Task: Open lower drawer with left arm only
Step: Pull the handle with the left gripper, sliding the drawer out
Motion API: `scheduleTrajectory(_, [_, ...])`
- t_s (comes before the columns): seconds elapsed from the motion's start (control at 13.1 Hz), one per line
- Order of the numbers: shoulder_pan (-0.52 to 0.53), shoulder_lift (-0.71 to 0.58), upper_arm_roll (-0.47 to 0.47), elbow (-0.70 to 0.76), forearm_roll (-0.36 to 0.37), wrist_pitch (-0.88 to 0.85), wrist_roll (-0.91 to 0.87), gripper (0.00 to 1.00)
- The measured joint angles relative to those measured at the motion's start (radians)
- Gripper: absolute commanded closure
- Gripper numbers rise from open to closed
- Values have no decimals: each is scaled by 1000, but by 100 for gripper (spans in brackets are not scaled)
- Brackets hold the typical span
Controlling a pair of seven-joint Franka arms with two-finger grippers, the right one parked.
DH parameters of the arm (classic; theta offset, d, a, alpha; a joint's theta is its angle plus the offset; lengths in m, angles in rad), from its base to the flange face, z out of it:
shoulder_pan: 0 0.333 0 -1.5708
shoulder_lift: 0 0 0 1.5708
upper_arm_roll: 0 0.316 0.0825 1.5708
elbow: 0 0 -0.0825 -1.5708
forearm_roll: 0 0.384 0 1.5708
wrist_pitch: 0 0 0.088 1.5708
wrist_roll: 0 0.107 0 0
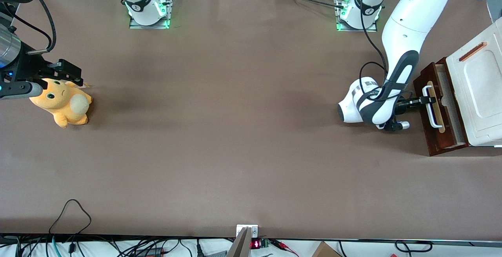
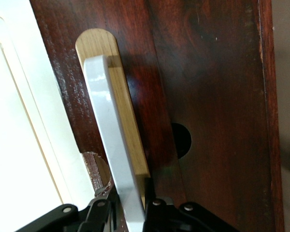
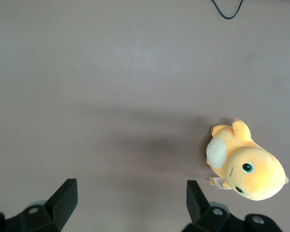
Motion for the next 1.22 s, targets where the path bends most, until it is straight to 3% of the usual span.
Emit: scheduleTrajectory(1.22, [-83, -1, -1, 25, -93, -14, -17, 87])
